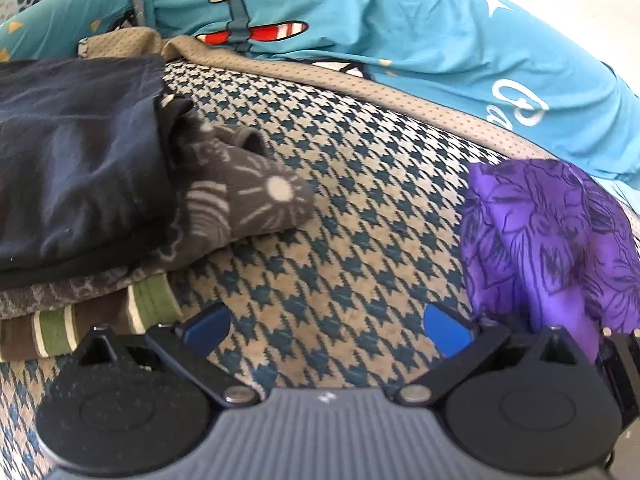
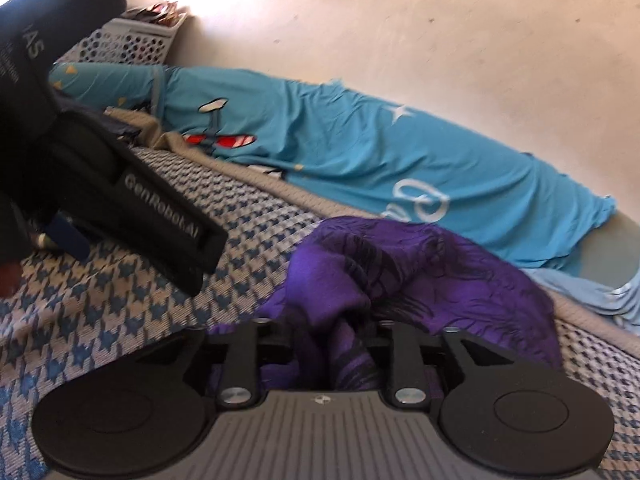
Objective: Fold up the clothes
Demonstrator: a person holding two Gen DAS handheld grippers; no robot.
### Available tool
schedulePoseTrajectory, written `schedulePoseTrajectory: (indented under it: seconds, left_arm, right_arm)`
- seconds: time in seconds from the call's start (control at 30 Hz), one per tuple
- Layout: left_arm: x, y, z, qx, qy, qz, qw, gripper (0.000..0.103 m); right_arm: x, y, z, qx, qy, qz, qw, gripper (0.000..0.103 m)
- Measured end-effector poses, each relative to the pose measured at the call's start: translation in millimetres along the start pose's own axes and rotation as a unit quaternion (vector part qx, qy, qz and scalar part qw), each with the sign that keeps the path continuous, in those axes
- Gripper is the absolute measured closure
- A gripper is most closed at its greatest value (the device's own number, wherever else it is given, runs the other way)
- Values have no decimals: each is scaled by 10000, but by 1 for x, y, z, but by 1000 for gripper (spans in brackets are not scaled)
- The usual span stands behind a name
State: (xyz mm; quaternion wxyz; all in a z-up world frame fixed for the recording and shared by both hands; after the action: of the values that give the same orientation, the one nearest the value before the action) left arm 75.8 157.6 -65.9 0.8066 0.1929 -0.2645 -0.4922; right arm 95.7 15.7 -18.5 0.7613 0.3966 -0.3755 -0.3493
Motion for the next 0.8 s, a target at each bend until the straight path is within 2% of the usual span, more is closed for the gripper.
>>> schedulePoseTrajectory:
  seconds: [0.03, 0.2, 0.4, 0.5, 0.8]
  left_arm:
    - [-1, 0, 0, 12, -4, 36, 10000, 0]
    - [4, 4, 6, 134, -137, 88, 9998, 0]
    - [24, 8, 15, 316, -406, -38, 9987, 0]
    - [40, 4, 16, 337, -578, -170, 9976, 0]
    - [75, 0, 10, 335, -717, -425, 9960, 0]
  right_arm:
    - [-3, 0, 0, -21, 76, 47, 10000, 58]
    - [-3, 1, 4, -24, 159, 116, 9998, 51]
    - [-3, 12, 32, 280, 465, 204, 9983, 32]
    - [-3, 11, 46, 274, 547, 305, 9977, 31]
    - [15, -11, 63, -126, 491, 203, 9985, 31]
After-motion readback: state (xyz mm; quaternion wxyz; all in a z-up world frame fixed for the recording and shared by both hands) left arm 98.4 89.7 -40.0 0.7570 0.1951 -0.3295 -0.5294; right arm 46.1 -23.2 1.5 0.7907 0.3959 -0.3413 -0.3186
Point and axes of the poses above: each gripper's, at about its wrist camera, not at the fingertips, and z roughly against the way its jaws point, x to its right, y to its top, the point moved 9 cm from there along -z, roughly the way its jaws point, and after that the axes turned 8 degrees about -y, right-handed, at the moved point
